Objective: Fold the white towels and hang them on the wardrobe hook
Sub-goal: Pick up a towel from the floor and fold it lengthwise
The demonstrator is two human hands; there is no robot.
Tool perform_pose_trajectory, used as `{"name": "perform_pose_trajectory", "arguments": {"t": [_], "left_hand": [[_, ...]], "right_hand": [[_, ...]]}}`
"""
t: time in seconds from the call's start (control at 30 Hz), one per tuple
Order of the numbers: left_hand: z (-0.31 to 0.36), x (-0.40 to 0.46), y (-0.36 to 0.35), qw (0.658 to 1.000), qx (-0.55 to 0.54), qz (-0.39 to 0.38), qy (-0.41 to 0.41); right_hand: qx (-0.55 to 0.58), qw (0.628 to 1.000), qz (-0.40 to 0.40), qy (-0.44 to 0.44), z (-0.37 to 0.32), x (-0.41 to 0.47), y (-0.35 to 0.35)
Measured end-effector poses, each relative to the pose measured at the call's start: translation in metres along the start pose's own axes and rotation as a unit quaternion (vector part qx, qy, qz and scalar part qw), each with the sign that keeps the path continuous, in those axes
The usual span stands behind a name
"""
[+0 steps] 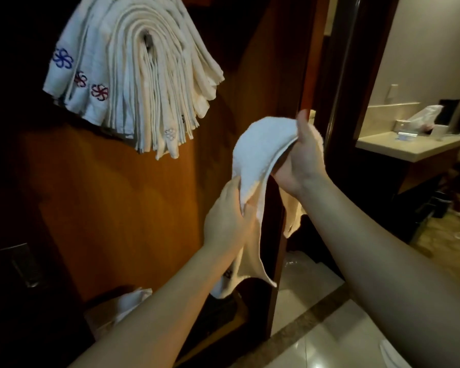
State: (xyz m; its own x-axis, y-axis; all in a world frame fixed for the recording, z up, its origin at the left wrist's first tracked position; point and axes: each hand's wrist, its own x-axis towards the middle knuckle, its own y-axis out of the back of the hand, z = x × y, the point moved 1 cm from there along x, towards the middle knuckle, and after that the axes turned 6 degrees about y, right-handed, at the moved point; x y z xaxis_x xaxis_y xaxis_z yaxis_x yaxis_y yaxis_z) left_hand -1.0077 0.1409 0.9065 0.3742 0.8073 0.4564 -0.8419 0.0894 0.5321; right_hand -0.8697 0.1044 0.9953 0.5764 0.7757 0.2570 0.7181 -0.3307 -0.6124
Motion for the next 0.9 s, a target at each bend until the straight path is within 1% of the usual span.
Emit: {"name": "perform_pose_trajectory", "arguments": {"t": [0.07,0.1,0.13,0.2,0.23,0.3,0.37,0.43,0.47,0.6,0.7,0.8,0.9], "left_hand": [[0.005,0.007,0.006,0.999,-0.031,0.018,-0.030],[0.005,0.010,0.007,0.998,-0.040,0.025,-0.051],[0.004,0.012,0.008,0.996,-0.043,0.030,-0.067],[-0.003,0.012,0.004,0.996,-0.029,0.026,-0.077],[-0.007,0.011,0.002,0.997,-0.016,0.021,-0.077],[-0.013,0.008,-0.001,0.997,-0.006,0.019,-0.080],[-0.015,0.010,-0.001,0.996,-0.009,0.025,-0.084],[-0.013,0.013,-0.001,0.995,0.030,0.035,-0.087],[-0.014,0.014,-0.002,0.995,0.055,0.034,-0.076],[-0.035,0.009,-0.008,0.992,0.127,0.002,0.011],[-0.063,0.012,-0.007,0.981,0.193,0.001,0.037],[-0.088,0.024,-0.002,0.977,0.204,0.007,0.059],[-0.103,0.035,0.005,0.975,0.217,0.001,0.050]], "right_hand": [[0.018,1.000,-0.010,0.016,0.004,0.001,0.010],[0.002,1.000,-0.007,0.004,0.014,-0.001,0.019],[-0.005,1.000,-0.019,-0.019,0.025,-0.003,0.027],[-0.006,0.996,-0.058,-0.064,0.046,-0.010,0.040],[-0.014,0.995,-0.064,-0.074,0.053,-0.012,0.043],[-0.053,0.993,-0.058,-0.084,0.059,-0.014,0.040],[-0.115,0.989,-0.040,-0.087,0.060,-0.013,0.034],[-0.158,0.984,-0.032,-0.074,0.059,-0.011,0.026],[-0.166,0.984,-0.025,-0.065,0.058,-0.010,0.022],[-0.174,0.984,0.027,0.002,0.045,-0.008,0.013],[-0.189,0.980,0.060,0.027,0.031,-0.001,0.018],[-0.209,0.975,0.066,0.046,0.019,0.004,0.023],[-0.221,0.969,0.092,0.051,0.014,0.008,0.028]]}}
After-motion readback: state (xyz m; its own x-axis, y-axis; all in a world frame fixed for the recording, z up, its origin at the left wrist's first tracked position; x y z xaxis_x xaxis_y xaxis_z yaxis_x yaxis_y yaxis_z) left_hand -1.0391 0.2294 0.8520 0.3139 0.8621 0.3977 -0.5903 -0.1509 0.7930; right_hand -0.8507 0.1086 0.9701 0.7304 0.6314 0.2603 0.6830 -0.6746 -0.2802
